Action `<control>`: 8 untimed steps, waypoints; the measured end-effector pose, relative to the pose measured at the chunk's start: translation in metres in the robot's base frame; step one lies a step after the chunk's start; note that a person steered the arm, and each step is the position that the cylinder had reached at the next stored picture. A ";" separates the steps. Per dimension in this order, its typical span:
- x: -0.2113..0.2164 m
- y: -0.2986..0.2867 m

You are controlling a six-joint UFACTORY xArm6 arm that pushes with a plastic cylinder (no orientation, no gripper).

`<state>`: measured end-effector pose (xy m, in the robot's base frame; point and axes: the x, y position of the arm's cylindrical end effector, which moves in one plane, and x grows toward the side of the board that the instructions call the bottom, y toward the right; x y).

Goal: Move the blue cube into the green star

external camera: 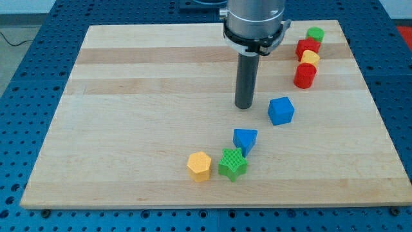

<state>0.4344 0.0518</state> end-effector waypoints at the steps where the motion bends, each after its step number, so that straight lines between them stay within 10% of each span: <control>1: -0.013 0.045; 3: -0.002 0.128; 6: 0.056 -0.043; 8: 0.071 -0.044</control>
<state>0.5052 0.0081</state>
